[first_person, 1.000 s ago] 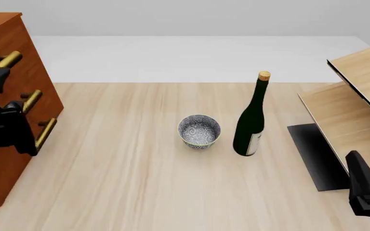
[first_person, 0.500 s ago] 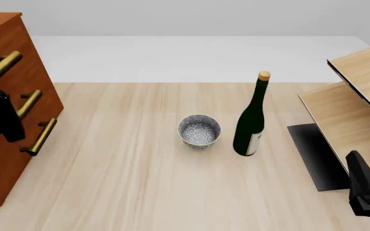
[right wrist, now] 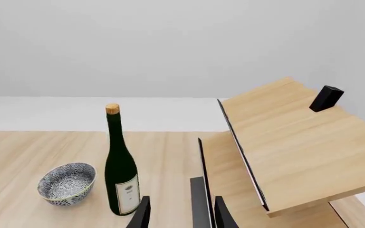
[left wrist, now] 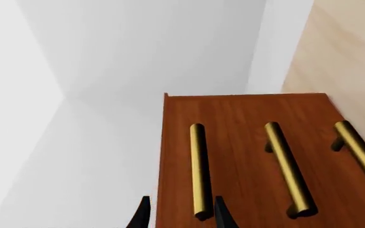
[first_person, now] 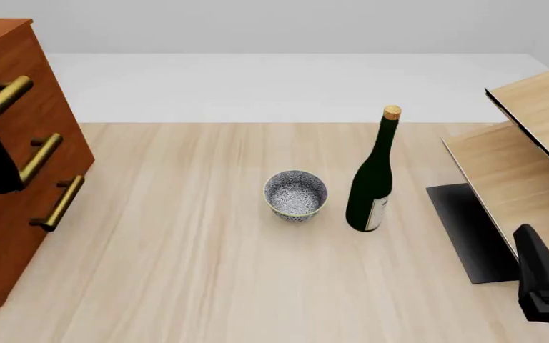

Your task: Close the bottom drawer of the cabinet and open the top drawer.

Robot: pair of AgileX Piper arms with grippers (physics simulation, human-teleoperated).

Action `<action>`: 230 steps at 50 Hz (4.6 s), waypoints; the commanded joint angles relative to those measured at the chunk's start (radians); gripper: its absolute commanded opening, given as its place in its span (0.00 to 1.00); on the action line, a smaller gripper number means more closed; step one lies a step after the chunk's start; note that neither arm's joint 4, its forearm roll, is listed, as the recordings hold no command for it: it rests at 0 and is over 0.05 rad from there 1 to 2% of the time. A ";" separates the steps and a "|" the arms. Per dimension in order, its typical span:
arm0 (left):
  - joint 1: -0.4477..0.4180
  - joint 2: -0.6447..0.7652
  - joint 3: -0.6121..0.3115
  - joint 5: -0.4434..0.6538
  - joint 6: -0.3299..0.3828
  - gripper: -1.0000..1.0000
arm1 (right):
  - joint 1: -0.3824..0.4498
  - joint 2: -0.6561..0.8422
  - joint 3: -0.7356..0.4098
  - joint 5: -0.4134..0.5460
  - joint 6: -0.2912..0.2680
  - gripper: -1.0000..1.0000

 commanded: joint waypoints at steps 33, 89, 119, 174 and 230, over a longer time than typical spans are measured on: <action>0.027 0.052 -0.041 0.048 -0.087 1.00 | -0.002 -0.005 0.000 0.004 -0.003 1.00; -0.084 -0.013 -0.037 0.066 -0.083 0.00 | -0.004 0.021 0.000 -0.023 -0.004 1.00; -0.164 -0.026 -0.049 0.110 -0.127 0.00 | -0.006 -0.030 0.000 0.028 0.001 1.00; -0.199 -0.031 -0.055 0.179 -0.179 1.00 | -0.006 -0.012 0.000 0.010 -0.001 1.00; -0.270 -0.020 -0.040 0.191 -0.210 1.00 | -0.006 -0.023 0.000 0.021 0.006 1.00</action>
